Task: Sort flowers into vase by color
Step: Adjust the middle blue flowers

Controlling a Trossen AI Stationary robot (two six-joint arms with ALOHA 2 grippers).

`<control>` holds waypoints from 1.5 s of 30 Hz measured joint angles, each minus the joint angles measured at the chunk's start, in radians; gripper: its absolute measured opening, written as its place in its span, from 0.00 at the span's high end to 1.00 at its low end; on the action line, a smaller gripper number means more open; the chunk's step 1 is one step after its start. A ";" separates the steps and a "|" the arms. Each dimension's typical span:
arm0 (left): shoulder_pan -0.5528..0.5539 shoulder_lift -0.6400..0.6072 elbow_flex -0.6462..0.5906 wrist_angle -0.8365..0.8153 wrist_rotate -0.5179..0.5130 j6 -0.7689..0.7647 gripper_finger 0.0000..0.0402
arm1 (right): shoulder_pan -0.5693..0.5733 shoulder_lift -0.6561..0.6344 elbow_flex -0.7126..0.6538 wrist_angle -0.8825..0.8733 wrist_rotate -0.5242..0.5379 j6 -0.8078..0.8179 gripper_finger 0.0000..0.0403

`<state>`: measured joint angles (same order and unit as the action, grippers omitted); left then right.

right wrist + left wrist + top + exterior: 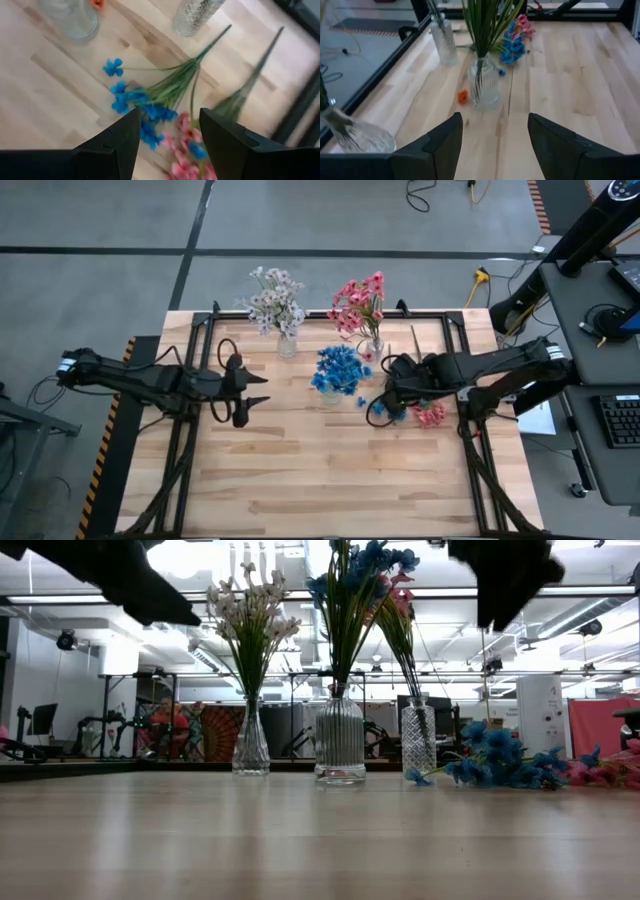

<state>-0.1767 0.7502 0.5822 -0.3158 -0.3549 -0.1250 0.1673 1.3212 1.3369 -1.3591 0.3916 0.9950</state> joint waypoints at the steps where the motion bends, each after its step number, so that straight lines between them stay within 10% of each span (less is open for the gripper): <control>1: -0.002 0.000 0.007 -0.001 -0.001 0.010 0.48 | -0.016 -0.015 -0.046 0.050 -0.004 -0.003 0.52; 12: -0.001 0.008 0.034 0.017 -0.089 0.064 0.48 | -0.165 -0.092 -0.409 0.415 -0.028 -0.058 0.52; 19: -0.002 0.067 -0.056 0.316 0.050 0.136 0.48 | -0.100 -0.101 -0.428 0.576 0.034 -0.159 0.52; 28: -0.001 0.359 -0.205 0.928 0.022 0.195 0.46 | 0.105 -0.115 -0.439 0.853 0.289 -0.457 0.52; 39: -0.007 0.744 -0.084 1.062 -0.077 0.178 0.33 | 0.140 -0.117 -0.442 0.922 0.369 -0.523 0.52; 45: -0.011 0.935 -0.135 1.421 -0.134 0.142 0.33 | 0.157 -0.117 -0.451 1.013 0.364 -0.597 0.52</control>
<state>-0.1875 1.6850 0.4469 1.1055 -0.4888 0.0170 0.3241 1.2041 0.8863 -0.3463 0.7551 0.3983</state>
